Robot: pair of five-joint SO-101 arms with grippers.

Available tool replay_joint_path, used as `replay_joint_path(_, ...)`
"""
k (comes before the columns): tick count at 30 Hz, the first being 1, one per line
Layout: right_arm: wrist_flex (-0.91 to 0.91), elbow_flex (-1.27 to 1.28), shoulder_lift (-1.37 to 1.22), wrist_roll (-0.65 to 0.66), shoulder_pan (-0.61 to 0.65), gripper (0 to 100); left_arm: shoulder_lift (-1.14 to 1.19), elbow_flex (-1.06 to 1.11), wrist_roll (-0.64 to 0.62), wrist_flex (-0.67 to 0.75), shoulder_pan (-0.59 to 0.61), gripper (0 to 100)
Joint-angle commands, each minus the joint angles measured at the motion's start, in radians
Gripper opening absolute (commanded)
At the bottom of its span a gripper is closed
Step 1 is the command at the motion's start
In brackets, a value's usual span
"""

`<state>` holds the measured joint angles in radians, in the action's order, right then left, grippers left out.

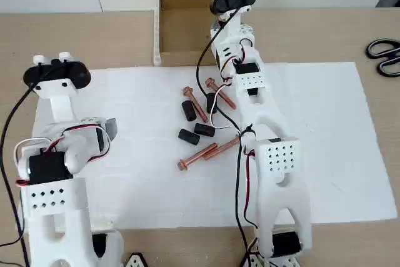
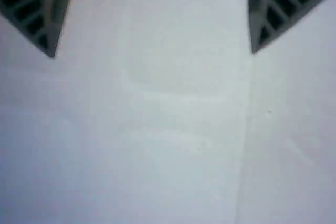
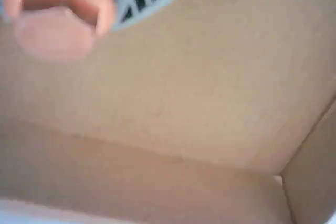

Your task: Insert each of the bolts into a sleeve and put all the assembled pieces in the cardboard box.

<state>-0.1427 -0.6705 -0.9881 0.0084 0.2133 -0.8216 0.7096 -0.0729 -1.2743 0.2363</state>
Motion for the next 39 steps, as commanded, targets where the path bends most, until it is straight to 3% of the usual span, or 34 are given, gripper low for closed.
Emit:
replay_joint_path(1,0.025,-0.087,0.022,0.008,-0.012,0.9,-0.021,-0.002,0.006,-0.002,0.000,23)
replay_joint_path(6,0.025,-0.087,-0.018,0.012,-0.012,1.2,-0.023,-0.002,0.006,-0.002,0.000,23)
replay_joint_path(12,-0.002,-0.089,-0.036,0.012,-0.019,10.6,-0.023,-0.002,0.006,-0.002,0.000,23)
replay_joint_path(24,-0.027,-0.158,-0.030,0.012,-0.028,10.7,-0.023,-0.002,0.006,0.003,-0.002,23)
replay_joint_path(34,-0.173,-0.307,-0.031,0.009,-0.031,10.9,-0.023,-0.002,0.006,0.003,-0.002,23)
replay_joint_path(39,-0.202,-0.364,-0.031,0.009,-0.031,17.5,-0.023,-0.002,0.006,0.003,-0.002,23)
